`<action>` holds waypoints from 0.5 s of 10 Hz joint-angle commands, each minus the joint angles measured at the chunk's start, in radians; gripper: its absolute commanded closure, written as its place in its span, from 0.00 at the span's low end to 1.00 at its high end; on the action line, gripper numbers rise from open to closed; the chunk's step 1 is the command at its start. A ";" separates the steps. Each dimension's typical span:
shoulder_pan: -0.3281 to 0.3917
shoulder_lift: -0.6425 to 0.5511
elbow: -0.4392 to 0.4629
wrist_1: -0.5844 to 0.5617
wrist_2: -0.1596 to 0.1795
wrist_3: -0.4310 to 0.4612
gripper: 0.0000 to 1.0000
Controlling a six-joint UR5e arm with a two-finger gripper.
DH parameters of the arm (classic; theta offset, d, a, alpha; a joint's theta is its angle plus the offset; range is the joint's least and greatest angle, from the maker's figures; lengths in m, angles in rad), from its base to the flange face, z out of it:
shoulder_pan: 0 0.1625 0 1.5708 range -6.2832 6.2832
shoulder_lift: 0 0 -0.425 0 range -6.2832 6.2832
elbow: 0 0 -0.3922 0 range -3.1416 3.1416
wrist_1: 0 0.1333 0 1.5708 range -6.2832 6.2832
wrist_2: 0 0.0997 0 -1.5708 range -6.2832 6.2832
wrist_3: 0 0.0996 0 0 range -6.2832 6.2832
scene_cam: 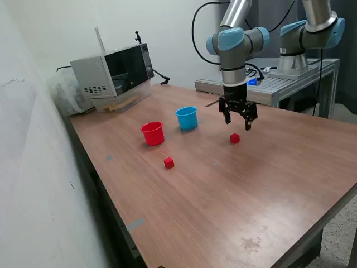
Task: Place red objects in the red bin, and blue objects in the blue bin.
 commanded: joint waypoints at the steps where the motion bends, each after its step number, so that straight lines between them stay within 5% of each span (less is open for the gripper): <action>1: 0.001 -0.001 0.000 -0.026 0.002 -0.003 0.00; 5: 0.000 0.032 -0.003 -0.052 0.003 -0.007 0.00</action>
